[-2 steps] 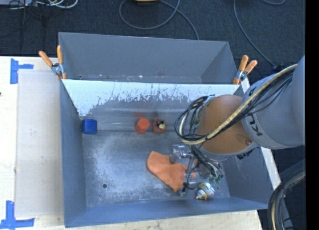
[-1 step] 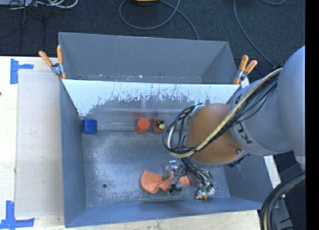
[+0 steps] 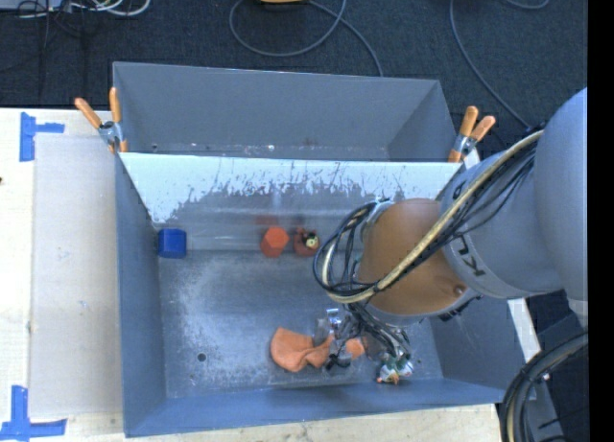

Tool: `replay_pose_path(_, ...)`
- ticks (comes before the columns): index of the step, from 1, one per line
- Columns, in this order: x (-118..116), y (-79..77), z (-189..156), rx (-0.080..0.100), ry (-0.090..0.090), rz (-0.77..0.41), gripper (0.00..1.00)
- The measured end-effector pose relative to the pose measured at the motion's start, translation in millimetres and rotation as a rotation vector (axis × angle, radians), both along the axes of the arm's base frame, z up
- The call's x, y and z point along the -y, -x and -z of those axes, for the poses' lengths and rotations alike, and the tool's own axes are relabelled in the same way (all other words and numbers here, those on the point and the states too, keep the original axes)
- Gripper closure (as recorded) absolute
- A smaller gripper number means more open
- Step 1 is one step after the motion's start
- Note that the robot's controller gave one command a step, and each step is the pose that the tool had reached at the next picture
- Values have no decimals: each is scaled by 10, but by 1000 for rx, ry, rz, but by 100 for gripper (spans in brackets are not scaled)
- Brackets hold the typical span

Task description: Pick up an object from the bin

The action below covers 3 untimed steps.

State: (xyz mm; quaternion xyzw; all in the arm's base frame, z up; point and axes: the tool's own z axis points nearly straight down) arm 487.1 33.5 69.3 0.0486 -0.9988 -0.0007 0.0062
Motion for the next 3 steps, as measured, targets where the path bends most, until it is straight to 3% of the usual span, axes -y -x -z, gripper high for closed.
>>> replay_pose_path(2, 129, 58, -1101, -4, 0, 13, 100)
replay_pose_path(3, 86, 59, -1695, -11, -1, -58, 100)
